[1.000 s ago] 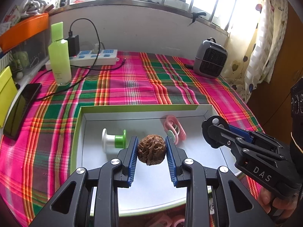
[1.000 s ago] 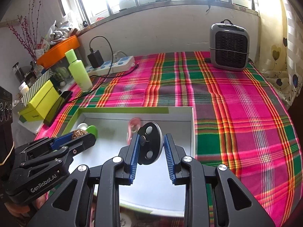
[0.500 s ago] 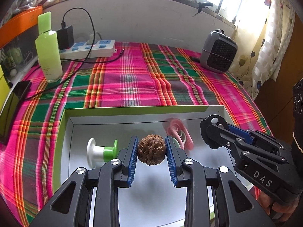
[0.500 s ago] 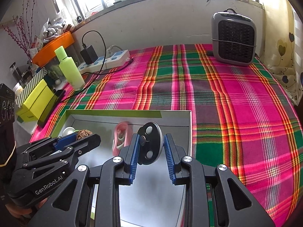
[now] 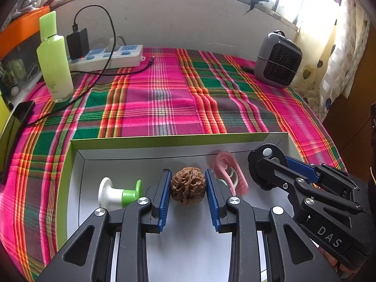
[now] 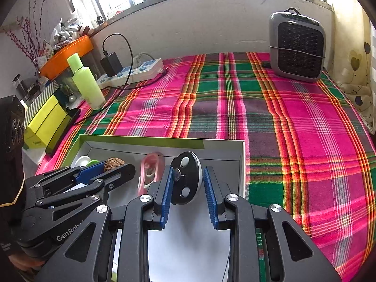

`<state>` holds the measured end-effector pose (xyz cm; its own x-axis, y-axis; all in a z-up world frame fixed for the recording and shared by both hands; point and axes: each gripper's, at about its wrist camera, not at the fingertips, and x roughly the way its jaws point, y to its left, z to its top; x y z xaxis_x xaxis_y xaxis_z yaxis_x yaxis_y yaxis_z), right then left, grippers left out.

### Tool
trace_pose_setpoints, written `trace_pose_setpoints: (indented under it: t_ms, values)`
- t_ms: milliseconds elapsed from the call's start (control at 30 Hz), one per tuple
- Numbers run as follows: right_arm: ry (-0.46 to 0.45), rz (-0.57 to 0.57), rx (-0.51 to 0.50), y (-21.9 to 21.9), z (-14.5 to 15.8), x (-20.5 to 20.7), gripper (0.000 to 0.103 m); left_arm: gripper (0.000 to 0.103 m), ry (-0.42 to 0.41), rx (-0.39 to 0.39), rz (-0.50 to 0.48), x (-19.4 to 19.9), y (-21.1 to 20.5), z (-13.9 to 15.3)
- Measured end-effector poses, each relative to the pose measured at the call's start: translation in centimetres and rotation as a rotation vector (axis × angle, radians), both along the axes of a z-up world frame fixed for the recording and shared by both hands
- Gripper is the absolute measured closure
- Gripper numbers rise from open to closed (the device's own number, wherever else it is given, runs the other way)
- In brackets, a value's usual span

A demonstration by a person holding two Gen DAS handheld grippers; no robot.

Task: Organize objects
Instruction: 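Lower the walnut and black disc with both tools into the box, then open both tools to release the walnut and black disc in the box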

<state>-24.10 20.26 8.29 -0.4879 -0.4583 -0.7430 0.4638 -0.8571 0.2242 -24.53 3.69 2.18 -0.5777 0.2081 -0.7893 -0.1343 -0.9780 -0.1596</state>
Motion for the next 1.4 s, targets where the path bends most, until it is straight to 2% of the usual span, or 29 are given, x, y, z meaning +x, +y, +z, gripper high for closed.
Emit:
trace_pose_setpoints:
  t_ms: [1200, 1400]
  values:
    - [0.011, 0.012, 0.038, -0.41, -0.23, 0.05, 0.075, 0.073, -0.010, 0.000, 0.006, -0.15, 0.08, -0.36]
    - [0.009, 0.019, 0.033, -0.55, -0.19, 0.15, 0.069, 0.070, -0.005, 0.009, 0.004, 0.01, -0.22, -0.19]
